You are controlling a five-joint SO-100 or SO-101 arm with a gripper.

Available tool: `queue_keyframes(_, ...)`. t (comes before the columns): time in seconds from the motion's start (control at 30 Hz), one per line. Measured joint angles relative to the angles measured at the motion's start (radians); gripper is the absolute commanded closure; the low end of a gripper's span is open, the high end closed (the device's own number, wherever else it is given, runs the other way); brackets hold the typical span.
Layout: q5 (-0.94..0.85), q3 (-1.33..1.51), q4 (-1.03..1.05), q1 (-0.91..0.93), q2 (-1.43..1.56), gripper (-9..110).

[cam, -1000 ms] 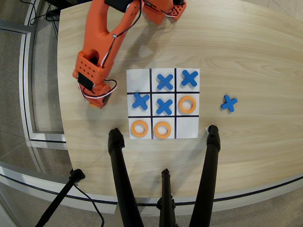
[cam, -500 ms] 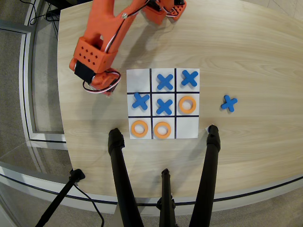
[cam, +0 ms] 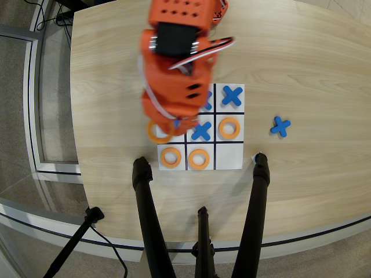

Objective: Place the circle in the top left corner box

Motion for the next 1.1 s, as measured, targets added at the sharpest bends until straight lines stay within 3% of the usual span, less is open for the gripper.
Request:
queue_keyframes(0.3,0.032,0.15,-0.225,-0.299,0.011,102)
queue_keyframes(0.57,0.074,0.06,-0.469,-0.322,-0.302,102)
queue_keyframes(1.1,0.17,-0.152,-0.667,-0.339,-0.755,102)
